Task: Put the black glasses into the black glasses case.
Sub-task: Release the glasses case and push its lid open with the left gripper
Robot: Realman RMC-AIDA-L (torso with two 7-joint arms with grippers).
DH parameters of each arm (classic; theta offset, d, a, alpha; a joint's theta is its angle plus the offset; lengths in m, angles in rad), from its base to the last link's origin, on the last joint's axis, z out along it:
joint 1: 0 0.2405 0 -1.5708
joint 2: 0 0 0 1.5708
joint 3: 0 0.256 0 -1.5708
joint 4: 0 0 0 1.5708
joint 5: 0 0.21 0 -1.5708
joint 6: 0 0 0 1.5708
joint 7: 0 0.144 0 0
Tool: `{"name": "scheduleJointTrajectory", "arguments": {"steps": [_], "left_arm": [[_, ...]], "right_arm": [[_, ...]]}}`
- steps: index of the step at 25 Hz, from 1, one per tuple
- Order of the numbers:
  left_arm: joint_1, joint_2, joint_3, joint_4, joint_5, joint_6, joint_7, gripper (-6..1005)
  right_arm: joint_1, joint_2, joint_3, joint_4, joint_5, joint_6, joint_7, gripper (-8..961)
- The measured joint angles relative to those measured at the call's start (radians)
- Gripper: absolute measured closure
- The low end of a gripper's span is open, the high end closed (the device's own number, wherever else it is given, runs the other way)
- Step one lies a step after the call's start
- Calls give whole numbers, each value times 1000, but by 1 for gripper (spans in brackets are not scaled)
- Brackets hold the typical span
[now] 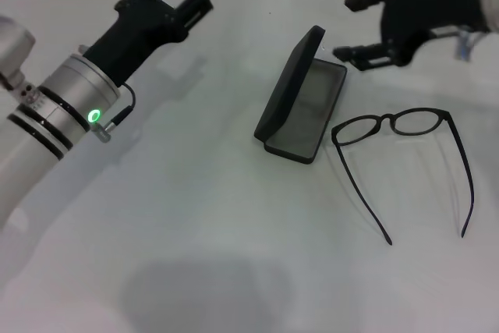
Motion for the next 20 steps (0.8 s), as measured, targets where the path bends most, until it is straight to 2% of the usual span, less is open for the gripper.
{"name": "scheduleJointTrajectory", "arguments": {"steps": [3, 5, 6, 7, 10, 11, 13, 16, 18, 20], "left_arm": [[-38, 5, 0, -28, 91, -2, -54, 221], [-93, 11, 2, -88, 209, -4, -161, 221], [-93, 11, 2, -88, 209, -4, -161, 221], [-157, 26, 21, -155, 321, 3, -320, 221], [-238, 63, 104, -200, 416, 24, -548, 222], [-263, 74, 127, -206, 441, 34, -615, 222], [-299, 81, 131, -217, 488, 53, -687, 222], [-346, 77, 132, -240, 569, 59, -763, 222], [-388, 57, 133, -274, 646, 46, -816, 222], [-433, 26, 133, -324, 729, 31, -864, 222]], "right_arm": [[-65, 3, 109, 44, 114, -106, -88, 276], [-122, 2, 164, 94, 214, -130, -152, 276], [-149, 2, 180, 116, 254, -131, -179, 277], [-178, 1, 200, 141, 301, -130, -213, 277], [-256, 2, 260, 225, 418, -119, -313, 278], [-256, 2, 260, 225, 418, -119, -313, 278], [-278, 2, 274, 289, 475, -96, -371, 278], [-294, 4, 275, 371, 540, -34, -447, 279], [-297, 5, 274, 413, 579, 11, -486, 279], [-297, 4, 273, 452, 615, 41, -519, 280]]}}
